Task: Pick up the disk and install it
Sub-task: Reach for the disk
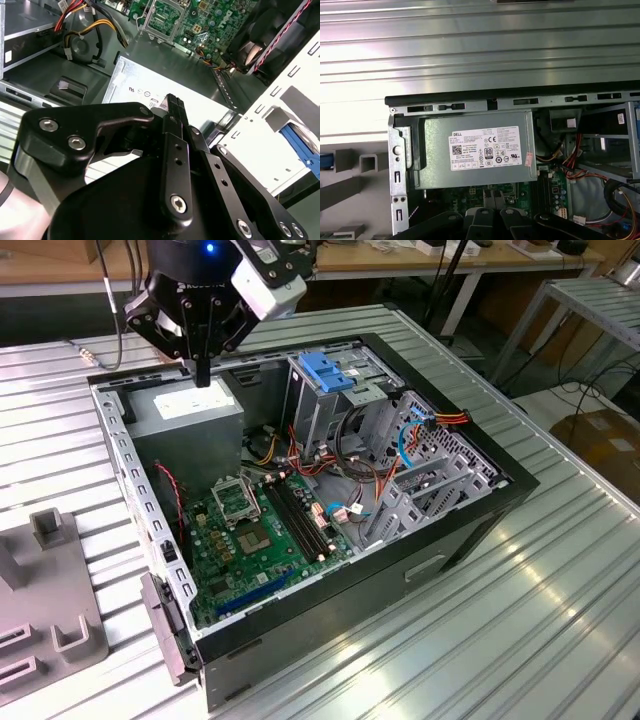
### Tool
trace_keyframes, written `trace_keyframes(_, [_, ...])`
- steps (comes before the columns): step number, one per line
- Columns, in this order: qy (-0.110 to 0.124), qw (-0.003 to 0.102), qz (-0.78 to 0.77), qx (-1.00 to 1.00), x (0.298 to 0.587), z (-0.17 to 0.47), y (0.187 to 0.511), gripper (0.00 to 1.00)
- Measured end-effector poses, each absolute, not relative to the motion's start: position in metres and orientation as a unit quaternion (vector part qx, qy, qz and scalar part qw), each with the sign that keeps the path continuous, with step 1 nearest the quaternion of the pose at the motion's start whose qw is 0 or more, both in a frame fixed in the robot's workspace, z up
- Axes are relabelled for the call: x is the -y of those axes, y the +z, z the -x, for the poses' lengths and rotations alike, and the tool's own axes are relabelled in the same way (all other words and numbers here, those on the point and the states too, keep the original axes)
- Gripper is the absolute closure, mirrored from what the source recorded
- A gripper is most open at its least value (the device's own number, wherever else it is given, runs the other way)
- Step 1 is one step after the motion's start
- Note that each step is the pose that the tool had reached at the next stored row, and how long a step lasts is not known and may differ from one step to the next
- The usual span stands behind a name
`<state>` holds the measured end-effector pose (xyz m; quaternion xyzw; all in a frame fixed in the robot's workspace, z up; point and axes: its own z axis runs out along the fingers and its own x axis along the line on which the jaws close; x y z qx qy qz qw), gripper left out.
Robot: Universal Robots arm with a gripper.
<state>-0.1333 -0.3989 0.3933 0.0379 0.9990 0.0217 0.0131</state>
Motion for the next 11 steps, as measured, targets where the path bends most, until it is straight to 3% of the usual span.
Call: trace_keyframes(11, [0.022,0.013,-0.038,-0.999,0.3989,0.1372,0.3933,0.90])
